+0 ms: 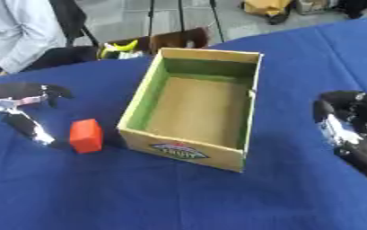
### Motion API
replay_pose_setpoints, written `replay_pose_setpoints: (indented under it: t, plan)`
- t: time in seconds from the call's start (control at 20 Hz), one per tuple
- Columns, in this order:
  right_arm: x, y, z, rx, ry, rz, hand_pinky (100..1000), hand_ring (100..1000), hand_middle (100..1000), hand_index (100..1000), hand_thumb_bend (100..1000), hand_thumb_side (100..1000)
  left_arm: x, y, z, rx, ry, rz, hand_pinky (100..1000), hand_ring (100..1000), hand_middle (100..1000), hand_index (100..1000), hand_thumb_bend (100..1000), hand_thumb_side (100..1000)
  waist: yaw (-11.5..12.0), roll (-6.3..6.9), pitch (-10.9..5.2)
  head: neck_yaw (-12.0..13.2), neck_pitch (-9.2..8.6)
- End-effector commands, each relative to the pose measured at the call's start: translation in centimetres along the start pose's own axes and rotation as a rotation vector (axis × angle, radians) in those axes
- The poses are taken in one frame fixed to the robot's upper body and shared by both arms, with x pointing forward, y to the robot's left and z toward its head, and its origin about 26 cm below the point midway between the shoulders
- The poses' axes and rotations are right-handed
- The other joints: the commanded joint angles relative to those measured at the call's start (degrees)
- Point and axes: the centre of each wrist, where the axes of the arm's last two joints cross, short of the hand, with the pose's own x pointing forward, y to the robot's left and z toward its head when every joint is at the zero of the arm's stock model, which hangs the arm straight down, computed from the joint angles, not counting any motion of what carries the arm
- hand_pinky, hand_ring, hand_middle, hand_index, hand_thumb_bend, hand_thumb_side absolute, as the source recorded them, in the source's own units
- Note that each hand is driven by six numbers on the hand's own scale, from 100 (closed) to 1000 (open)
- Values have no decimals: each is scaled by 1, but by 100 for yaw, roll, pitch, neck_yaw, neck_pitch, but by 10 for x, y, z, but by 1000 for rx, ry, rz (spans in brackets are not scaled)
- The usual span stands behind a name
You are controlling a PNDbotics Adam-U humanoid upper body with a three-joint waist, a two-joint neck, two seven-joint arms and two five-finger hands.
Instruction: Pick up objects on the table and place them in the box.
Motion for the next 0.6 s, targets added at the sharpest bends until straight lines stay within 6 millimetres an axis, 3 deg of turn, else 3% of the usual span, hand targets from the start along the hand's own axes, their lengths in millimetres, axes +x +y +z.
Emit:
replay_pose_setpoints:
  t: [0.05, 0.25, 0.6]
  plan:
    - [5, -2, -3, 10, -23, 11, 849, 796, 511, 709, 261, 476, 2, 23, 6, 25, -30, -13, 545, 722, 949, 1000, 1000, 610, -23, -13, -97, 3, -81]
    - [6, -2, -3, 14, -26, 10, 849, 796, 511, 709, 260, 476, 12, 44, 10, 44, -91, -15, 538, 732, 975, 1000, 1000, 546, -75, 15, -92, 35, -98]
    - [8, 0, -4, 25, -35, 2, 849, 796, 510, 709, 257, 477, 23, 60, 9, 22, -144, 4, 511, 705, 908, 1000, 1000, 555, -169, 49, -81, 103, -125]
